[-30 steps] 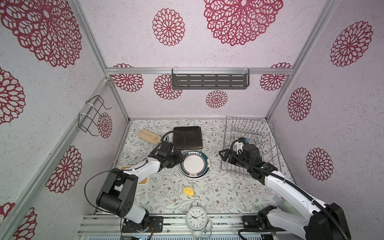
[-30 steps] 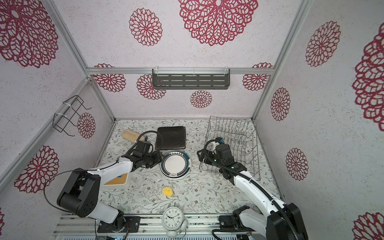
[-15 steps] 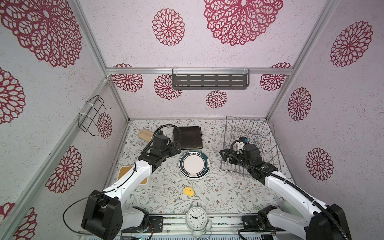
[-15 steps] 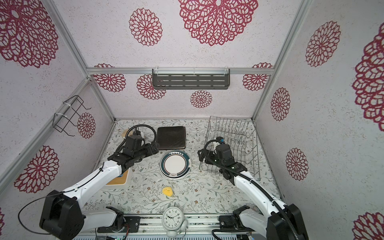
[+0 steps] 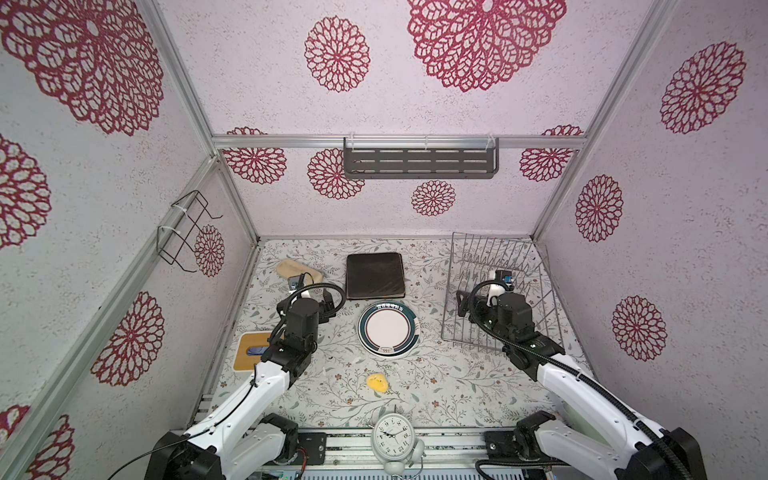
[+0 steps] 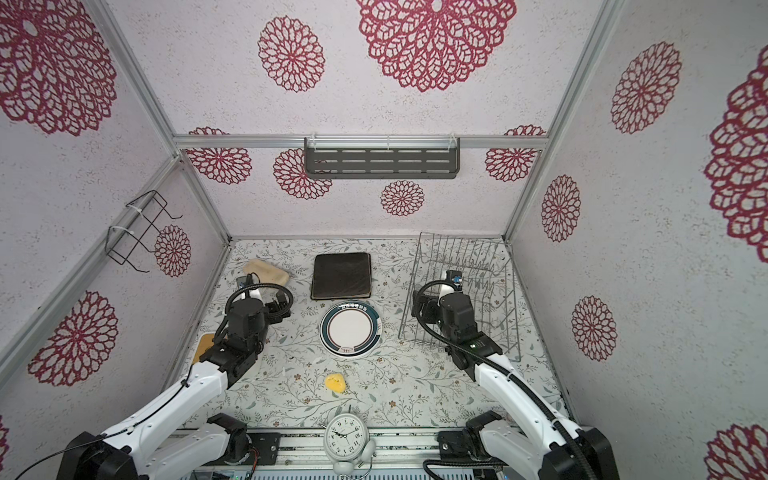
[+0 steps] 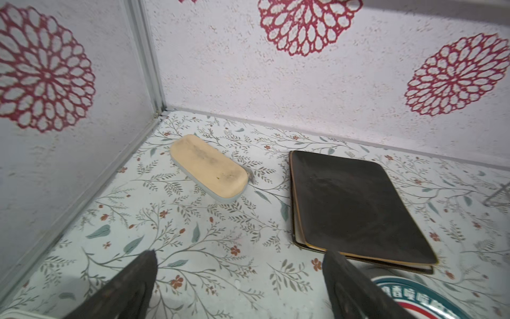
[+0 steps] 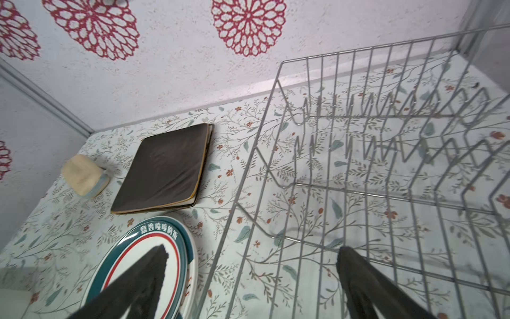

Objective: Unload the plates from the dish rack

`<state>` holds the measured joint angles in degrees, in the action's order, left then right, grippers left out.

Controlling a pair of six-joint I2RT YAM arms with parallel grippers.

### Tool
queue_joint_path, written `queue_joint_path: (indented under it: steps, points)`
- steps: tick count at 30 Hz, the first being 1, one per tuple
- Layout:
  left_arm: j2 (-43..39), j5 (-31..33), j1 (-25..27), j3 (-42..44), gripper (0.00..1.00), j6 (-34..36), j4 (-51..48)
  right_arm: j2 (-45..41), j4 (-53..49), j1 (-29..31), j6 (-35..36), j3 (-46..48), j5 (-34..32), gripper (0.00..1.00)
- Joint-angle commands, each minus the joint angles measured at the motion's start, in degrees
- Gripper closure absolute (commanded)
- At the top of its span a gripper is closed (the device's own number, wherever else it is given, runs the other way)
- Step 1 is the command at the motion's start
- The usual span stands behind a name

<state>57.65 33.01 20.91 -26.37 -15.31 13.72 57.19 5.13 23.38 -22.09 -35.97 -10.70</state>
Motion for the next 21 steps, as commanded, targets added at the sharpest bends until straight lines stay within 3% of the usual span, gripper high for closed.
queue_joint_path:
  steps: [1,5,11,16,19,21]
  points:
    - [-0.56,6.45,-0.43,6.99,0.03,14.29,26.23,-1.03,3.54,-1.92,4.16,-0.01,-3.47,0.01]
    - [0.74,9.86,-0.77,12.49,0.03,22.11,40.23,-2.18,7.64,-3.22,4.39,2.56,-2.77,0.01]
    - [6.08,14.09,-3.51,14.09,0.03,27.43,47.11,-2.54,8.56,-4.65,7.35,4.05,-4.62,0.01]
    - [13.68,8.89,-8.58,17.37,0.03,18.48,55.17,-2.29,11.70,-6.31,9.19,5.35,-5.65,0.01]
    - [21.77,8.75,-10.45,16.46,0.03,17.39,58.57,-1.06,15.15,-8.08,10.67,6.52,-5.38,0.01]
    - [28.99,9.41,-11.15,16.31,0.03,18.77,67.60,0.60,15.70,-9.60,11.50,6.14,-5.45,0.01]
